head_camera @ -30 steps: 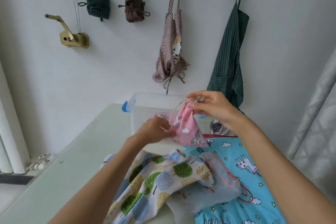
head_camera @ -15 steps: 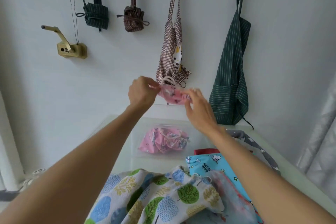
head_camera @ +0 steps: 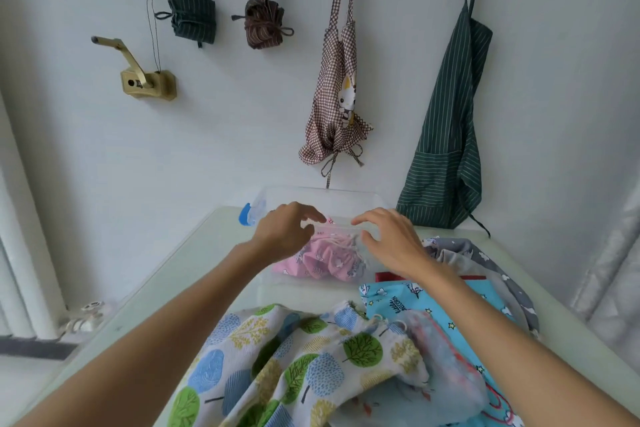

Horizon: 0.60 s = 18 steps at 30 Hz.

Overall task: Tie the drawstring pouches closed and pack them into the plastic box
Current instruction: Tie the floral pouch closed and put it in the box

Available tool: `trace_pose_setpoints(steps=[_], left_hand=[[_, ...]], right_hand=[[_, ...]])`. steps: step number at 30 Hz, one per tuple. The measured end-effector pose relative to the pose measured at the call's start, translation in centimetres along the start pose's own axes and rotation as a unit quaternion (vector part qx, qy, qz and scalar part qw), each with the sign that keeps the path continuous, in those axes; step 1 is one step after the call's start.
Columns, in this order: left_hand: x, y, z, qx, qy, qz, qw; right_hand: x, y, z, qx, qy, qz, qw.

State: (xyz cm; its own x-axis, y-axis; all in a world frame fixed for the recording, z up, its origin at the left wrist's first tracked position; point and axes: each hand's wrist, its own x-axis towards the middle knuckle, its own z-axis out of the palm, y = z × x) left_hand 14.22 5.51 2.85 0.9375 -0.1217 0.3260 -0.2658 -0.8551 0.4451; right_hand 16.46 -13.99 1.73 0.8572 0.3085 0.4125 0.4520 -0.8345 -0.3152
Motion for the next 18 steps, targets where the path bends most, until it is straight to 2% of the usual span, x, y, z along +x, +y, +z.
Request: trace_pose_setpoints(steps=[2,3,5,7,9,13,15,18], left_hand=[[-3.1,0.8,-0.2,0.004,0.023,0.014,1.000],[-4.5,0.8,-0.3,0.013,0.021,0.015,1.000],[-7.4,0.5,-0.5,0.038,-0.027,-0.003,0.999],[-9.6,-0.1,-0.8,0.088,-0.105,-0.043,0.990],[-10.9,-0.8,-0.5,0.153,-0.179,-0.077,0.969],[-13.0,-1.6,1.5,0.172,-0.302,-0.078,0.934],[-13.5,-1.8,1.8,0.192,-0.298,-0.073,0.932],[-12.3,-1.2,0.4,0.210,-0.227,-0.079,0.948]], right_hand=[[-2.8,-1.0,-0.9,0.011,-0.007,-0.036,0.999],[-4.2,-1.2,-1.3,0.015,-0.041,-0.043,0.998],[-7.1,-1.5,-1.9,0.016,-0.145,-0.010,0.989],[-9.2,-1.2,-1.8,-0.025,-0.196,0.037,0.980],[-10.7,-1.0,-1.3,-0.075,-0.178,0.080,0.978],[-13.2,-1.0,0.2,-0.154,-0.176,0.092,0.968],[-13.9,-1.2,0.8,-0.155,-0.158,0.058,0.973],[-14.1,-1.0,0.6,-0.068,-0.086,0.053,0.993]])
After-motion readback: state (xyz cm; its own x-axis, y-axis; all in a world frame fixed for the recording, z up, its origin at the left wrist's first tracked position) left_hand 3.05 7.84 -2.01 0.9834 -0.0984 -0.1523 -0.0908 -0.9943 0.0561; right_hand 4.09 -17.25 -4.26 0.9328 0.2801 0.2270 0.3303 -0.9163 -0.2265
